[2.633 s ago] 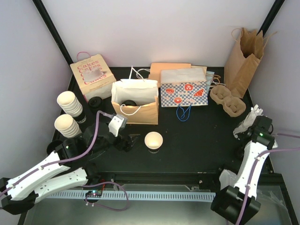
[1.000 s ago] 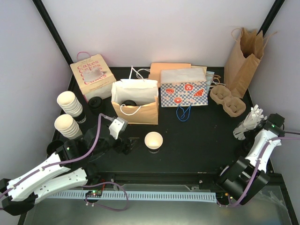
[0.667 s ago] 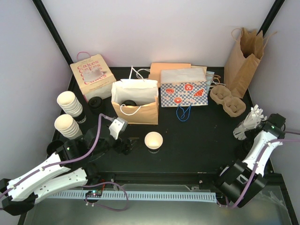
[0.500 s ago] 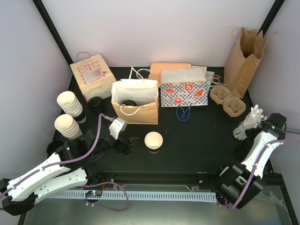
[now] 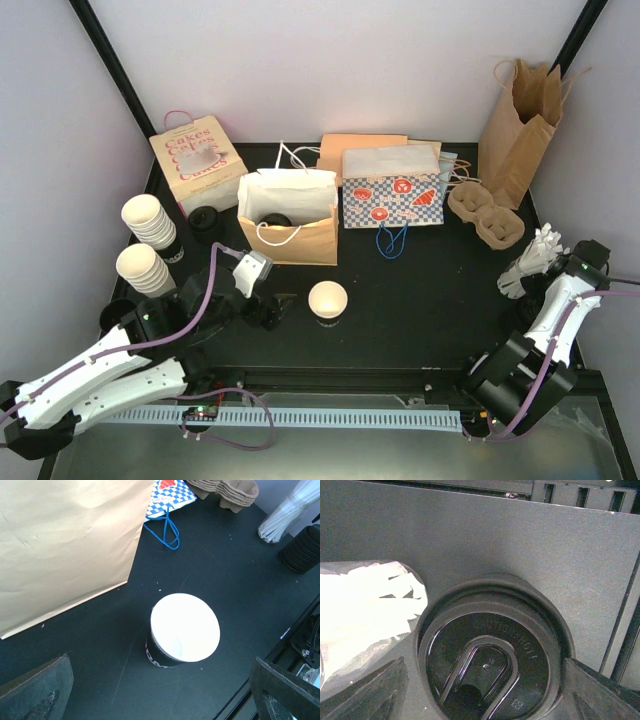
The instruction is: Pack the takeout coffee
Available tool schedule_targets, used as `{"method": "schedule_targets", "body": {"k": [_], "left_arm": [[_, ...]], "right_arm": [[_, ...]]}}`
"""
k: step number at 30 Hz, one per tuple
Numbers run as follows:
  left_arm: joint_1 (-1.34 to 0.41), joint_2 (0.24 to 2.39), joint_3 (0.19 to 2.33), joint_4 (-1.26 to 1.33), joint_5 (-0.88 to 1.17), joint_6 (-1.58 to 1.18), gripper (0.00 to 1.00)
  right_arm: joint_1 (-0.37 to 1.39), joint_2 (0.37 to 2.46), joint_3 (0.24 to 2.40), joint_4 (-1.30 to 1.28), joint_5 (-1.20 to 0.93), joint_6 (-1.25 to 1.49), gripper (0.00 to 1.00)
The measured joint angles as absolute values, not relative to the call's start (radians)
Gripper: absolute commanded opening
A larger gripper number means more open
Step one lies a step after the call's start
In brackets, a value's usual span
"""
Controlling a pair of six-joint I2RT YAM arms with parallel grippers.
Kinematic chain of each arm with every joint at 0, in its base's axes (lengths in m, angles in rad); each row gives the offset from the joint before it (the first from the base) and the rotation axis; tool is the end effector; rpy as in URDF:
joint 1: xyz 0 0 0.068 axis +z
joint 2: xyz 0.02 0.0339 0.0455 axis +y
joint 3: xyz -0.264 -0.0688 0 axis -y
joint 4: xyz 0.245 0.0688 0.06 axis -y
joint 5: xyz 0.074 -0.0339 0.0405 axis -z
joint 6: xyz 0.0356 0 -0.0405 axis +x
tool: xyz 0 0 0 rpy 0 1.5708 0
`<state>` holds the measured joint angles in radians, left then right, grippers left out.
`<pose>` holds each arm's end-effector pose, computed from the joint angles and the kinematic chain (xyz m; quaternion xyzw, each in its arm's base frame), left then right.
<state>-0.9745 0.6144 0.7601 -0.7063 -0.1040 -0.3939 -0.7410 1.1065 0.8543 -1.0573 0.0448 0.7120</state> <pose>0.0764 -0.1060 0.3025 0.2261 0.8446 -0.2702 0.4032 0.1334 -0.1242 0.2407 0.6606 0.7390 -0.0241 0.1299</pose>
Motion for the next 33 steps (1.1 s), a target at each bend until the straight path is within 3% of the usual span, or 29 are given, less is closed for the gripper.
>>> {"method": "schedule_targets", "body": {"k": [8, 22, 33], "left_arm": [[-0.974, 0.614, 0.758, -0.706, -0.104, -0.394, 0.99], [-0.974, 0.614, 0.754, -0.705, -0.104, -0.393, 0.99], [-0.974, 0.614, 0.752, -0.705, -0.104, -0.392, 0.99]], "right_arm": [[-0.741, 1.128, 0.854, -1.054, 0.042, 0.712, 0.85], [-0.741, 1.158, 0.856, -1.053, 0.05, 0.708, 0.73], [-0.741, 1.132, 0.893, -1.094, 0.056, 0.708, 0.75]]}}
